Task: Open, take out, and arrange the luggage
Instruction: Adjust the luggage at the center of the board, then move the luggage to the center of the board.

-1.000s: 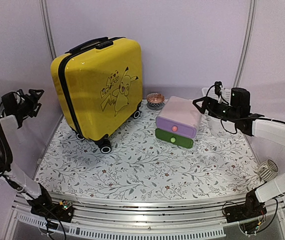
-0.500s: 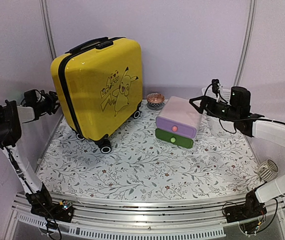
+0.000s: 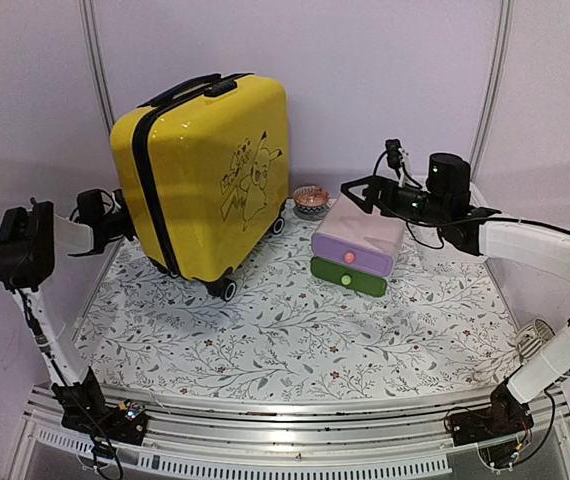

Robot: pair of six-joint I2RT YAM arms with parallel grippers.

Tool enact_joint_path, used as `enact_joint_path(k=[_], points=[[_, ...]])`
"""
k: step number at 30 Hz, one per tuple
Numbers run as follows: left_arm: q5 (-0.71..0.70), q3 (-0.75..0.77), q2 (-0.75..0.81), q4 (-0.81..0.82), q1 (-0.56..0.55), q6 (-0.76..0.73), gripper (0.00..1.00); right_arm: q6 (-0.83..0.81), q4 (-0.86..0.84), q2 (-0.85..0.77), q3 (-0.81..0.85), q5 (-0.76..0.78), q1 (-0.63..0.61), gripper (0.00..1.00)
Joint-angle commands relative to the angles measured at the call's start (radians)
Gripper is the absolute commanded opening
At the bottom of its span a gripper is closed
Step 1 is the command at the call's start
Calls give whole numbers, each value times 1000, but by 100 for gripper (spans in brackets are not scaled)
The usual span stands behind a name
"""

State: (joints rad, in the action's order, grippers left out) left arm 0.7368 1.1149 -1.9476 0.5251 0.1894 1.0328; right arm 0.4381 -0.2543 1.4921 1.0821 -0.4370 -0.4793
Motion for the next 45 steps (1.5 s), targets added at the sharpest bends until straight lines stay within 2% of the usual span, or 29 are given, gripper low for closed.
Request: enact_joint_path(k=[1, 8, 14, 19, 21, 24, 29, 33, 38, 42, 45], points=[[75, -95, 4, 125, -72, 29, 70, 13, -20, 89, 106, -12, -64, 98], [55, -228, 70, 237, -176, 78, 71, 22, -29, 224, 270, -47, -130, 98], [33, -323, 119, 339, -249, 142, 71, 44, -79, 267, 328, -100, -136, 98], [17, -389, 189, 386, -246, 169, 70, 65, -101, 267, 342, -171, -136, 98], [-1, -396, 254, 332, -217, 144, 70, 71, -103, 269, 339, -192, -137, 98], [-34, -343, 371, 113, -192, 33, 70, 70, -109, 258, 317, -205, -136, 98], [-235, -104, 582, -395, -202, -249, 73, 59, -111, 239, 294, -186, -136, 98], [-348, 156, 629, -627, -237, -372, 75, 59, -104, 238, 298, -185, -136, 98], [-396, 604, 467, -943, -355, -500, 75, 43, -61, 243, 311, -176, -136, 98], [-575, 967, 311, -1232, -479, -602, 77, 28, -21, 238, 319, -163, -136, 98], [-639, 1281, 151, -1417, -539, -637, 76, 14, 1, 231, 323, -156, -137, 98]])
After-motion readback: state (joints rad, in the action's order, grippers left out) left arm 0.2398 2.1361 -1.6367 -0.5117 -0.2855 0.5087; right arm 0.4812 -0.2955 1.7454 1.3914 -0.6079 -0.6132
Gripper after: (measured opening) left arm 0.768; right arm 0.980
